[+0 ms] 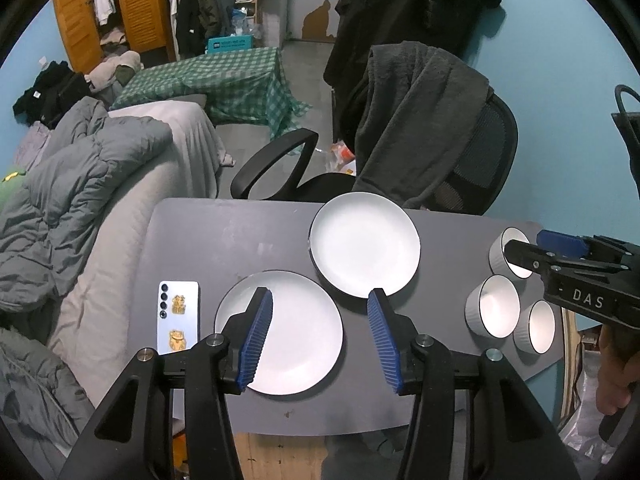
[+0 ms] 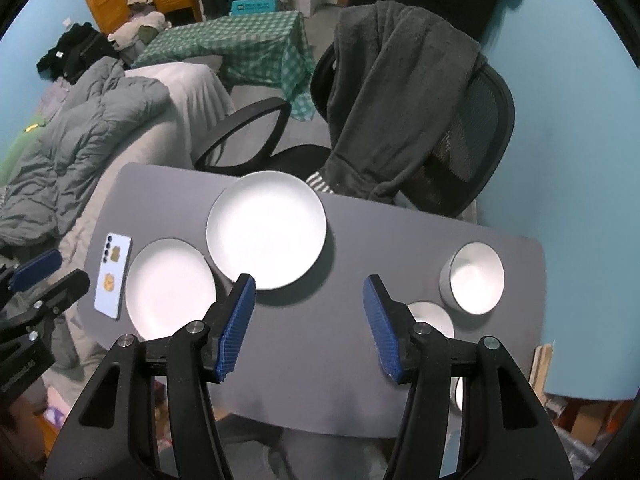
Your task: Organize plates and bowls
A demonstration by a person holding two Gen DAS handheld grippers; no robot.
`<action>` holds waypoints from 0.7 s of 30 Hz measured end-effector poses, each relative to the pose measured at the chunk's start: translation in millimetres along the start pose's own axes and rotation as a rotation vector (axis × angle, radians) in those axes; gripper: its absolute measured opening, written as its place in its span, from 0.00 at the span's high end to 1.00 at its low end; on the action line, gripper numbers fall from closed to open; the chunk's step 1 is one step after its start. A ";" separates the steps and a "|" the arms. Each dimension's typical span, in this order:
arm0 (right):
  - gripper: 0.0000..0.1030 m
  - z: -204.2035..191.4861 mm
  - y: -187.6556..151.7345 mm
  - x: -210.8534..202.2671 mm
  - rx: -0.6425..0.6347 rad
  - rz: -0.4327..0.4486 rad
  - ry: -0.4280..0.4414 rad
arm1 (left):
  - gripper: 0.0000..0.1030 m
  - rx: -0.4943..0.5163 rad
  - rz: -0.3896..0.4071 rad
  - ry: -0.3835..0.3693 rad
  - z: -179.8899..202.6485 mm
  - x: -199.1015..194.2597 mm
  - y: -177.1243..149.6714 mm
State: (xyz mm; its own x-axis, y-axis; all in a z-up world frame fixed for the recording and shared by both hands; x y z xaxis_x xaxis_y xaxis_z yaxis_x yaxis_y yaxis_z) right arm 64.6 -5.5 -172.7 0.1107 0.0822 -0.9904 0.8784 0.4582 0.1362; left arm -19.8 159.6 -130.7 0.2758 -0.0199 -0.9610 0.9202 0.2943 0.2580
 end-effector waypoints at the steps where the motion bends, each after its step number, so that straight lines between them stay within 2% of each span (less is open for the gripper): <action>1: 0.47 -0.1 -1.4 0.0 0.000 -0.004 0.003 | 0.51 -0.003 0.002 0.000 -1.1 -0.2 -0.7; 21: 0.47 -12.9 -13.9 -0.6 -0.031 -0.019 0.025 | 0.51 -0.047 -0.017 0.045 -39.0 5.8 -16.5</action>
State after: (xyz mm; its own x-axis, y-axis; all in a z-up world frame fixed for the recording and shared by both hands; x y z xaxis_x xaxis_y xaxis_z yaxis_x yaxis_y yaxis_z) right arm 46.3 -0.5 -173.7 0.0821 0.0949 -0.9921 0.8655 0.4868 0.1182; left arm -44.3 191.8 -144.4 0.2468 0.0172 -0.9689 0.9102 0.3392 0.2378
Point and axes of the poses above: each gripper's, at about its wrist camera, not at the fingertips, and x roughly the way its jaws point, z to its right, y to its top, the point moved 10 cm from there along x, roughly the way its jaws point, and after that the axes turned 10 degrees about -z, right-handed, at the moved point
